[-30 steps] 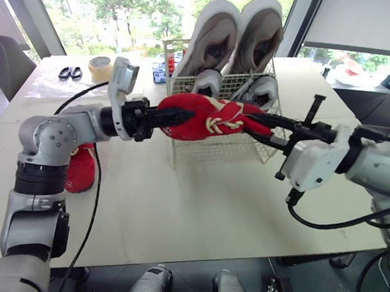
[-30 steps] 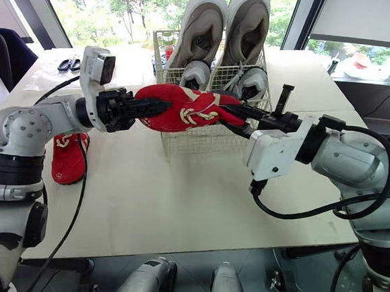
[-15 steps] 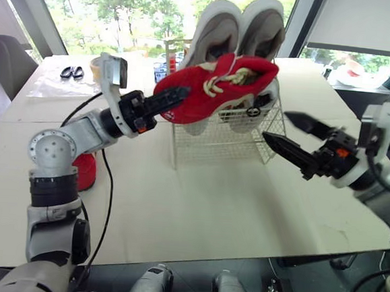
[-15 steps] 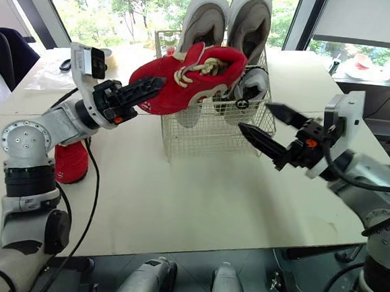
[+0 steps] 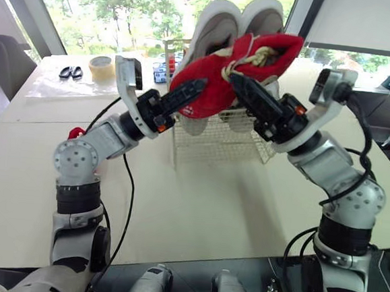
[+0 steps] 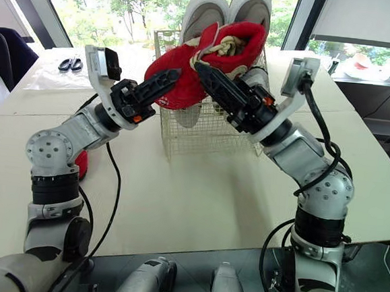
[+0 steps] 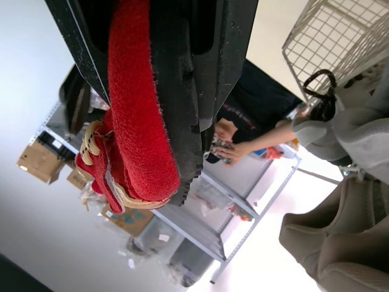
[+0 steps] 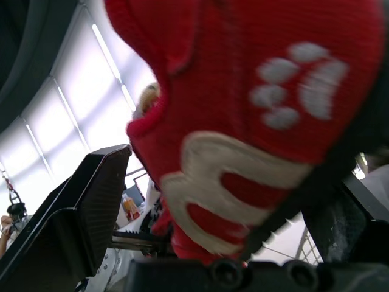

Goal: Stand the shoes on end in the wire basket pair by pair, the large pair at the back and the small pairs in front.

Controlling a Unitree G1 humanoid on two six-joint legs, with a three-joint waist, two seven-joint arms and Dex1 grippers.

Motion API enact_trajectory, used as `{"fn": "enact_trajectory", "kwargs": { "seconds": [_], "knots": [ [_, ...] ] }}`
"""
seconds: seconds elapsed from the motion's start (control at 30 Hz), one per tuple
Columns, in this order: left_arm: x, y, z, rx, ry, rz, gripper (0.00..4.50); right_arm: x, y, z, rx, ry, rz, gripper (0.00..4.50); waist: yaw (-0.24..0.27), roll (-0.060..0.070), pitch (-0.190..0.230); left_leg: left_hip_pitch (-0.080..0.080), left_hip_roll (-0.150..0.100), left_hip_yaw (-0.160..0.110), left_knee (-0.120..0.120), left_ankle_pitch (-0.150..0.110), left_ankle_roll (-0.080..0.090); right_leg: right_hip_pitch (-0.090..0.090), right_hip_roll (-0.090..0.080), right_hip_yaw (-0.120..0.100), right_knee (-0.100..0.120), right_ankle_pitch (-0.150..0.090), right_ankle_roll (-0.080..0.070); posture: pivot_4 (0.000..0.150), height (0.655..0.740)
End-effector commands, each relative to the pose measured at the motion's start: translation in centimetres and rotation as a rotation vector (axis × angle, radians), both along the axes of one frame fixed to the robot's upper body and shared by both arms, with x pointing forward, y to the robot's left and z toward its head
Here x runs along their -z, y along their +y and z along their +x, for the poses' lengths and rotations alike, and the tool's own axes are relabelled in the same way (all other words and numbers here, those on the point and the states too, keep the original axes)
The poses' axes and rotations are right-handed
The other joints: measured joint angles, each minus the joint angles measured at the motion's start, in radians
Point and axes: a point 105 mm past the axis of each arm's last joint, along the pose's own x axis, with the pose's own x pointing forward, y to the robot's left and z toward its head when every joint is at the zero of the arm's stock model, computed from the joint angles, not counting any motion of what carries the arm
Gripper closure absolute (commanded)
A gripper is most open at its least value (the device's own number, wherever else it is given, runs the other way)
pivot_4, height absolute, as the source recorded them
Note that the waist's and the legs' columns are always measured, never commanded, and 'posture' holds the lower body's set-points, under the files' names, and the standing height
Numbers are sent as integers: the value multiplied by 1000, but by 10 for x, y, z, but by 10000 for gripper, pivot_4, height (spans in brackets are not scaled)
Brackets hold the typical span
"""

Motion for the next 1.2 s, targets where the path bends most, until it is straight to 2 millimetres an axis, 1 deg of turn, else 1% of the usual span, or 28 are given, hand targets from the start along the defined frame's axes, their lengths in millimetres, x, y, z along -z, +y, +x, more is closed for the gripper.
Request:
{"fn": "enact_trajectory", "kwargs": {
  "seconds": [0.03, 0.1, 0.17, 0.23, 0.27, 0.33, 0.43, 0.47, 0.57, 0.63, 0.7, 0.87, 0.9, 0.97, 1.1, 1.2],
  "knots": [
    [-8, 0, -1, -72, -66, 6, 42272, -10, 6, -5, -16, -44, 20, 14243, -1, 0, 0, 0, 0, 0, 0, 0, 0, 0, 0, 0, 0, 0, 0, 1500, 7400],
    [-6, -1, 2, -108, -77, 27, 42272, -12, 6, -5, -9, -54, 7, 23141, 0, 0, 0, 0, 0, 0, 0, 0, 0, 0, 0, 0, 0, 0, 0, 1500, 7400],
    [-2, -3, 4, -132, -85, 58, 42272, -14, 5, -3, 12, -68, -20, 33278, -1, 0, 0, 0, 0, 0, 0, 0, 0, 0, 0, 0, 0, 0, 0, 1500, 7400],
    [1, -5, 3, -146, -103, 98, 31741, -15, 3, -2, 38, -83, -55, 38724, -1, 0, 0, 0, 0, 0, 0, 0, 0, 0, 0, 0, 0, 0, 0, 1500, 7400],
    [4, -6, 1, -139, -116, 124, 27594, -16, 0, 0, 58, -94, -91, 38985, -1, 0, 0, 0, 0, 0, 0, 0, 0, 0, 0, 0, 0, 0, 0, 1500, 7400],
    [12, -7, -4, -128, -158, 211, 17232, -17, -6, 2, 100, -133, -189, 38985, -1, 0, 0, 0, 0, 0, 0, 0, 0, 0, 0, 0, 0, 0, 0, 1500, 7400],
    [32, 1, -10, -112, -196, 369, 2092, -8, -29, 7, 181, -232, -474, 38985, 1, 0, 0, 0, 0, 1, -1, -1, 1, -1, 0, 0, -1, 0, 0, 1500, 7400],
    [38, 5, -12, -102, -204, 417, 445, -3, -38, 10, 207, -264, -573, 38985, 1, 0, 0, -1, 0, 1, -1, -1, 2, -1, 1, 0, -1, 0, 0, 1500, 7400],
    [52, 14, -12, -106, -217, 509, 445, 7, -62, 18, 233, -349, -778, 38985, 0, 0, 0, -1, 0, 1, -1, -4, 6, 0, 1, 0, -2, 0, 0, 1500, 7400],
    [54, 17, -12, -116, -218, 523, 445, 7, -74, 22, 218, -414, -849, 38985, -1, 0, 0, -1, 1, 1, -1, -4, 6, 0, 1, 0, -2, 0, 0, 1500, 7400],
    [55, 17, -13, -116, -222, 527, 445, 4, -80, 28, 208, -485, -884, 38985, -2, 0, 0, -1, 1, 1, -1, -4, 6, 0, 1, 0, -2, 0, 0, 1500, 7400],
    [55, 12, -14, -121, -227, 517, 445, 2, -83, 47, 188, -562, -892, 38985, -5, 1, 1, -1, 1, 1, -2, -3, 6, -1, 1, 0, -2, 0, 0, 1500, 7400],
    [55, 12, -14, -123, -227, 517, 445, 3, -83, 50, 184, -573, -896, 38985, -5, 0, 1, -1, 1, 1, -2, -1, 2, -1, 1, 0, -2, 0, 0, 1500, 7400],
    [55, 12, -15, -126, -227, 518, 445, 4, -82, 56, 173, -590, -906, 38985, -3, 0, 1, -1, 1, 1, -2, -1, 1, -1, 0, 0, -3, 0, 0, 1500, 7400],
    [54, 14, -16, -141, -226, 522, 445, 16, -82, 63, 105, -565, -929, 38985, 0, 0, 1, -1, 1, 1, -2, 0, 1, -1, 0, 0, -3, 0, 0, 1500, 7400],
    [53, 15, -17, -148, -226, 523, 445, 30, -84, 71, 83, -539, -937, 38985, 0, 0, 1, -1, 1, 1, -2, 0, 0, -1, 0, 0, -3, 0, 0, 1500, 7400]
  ]
}}
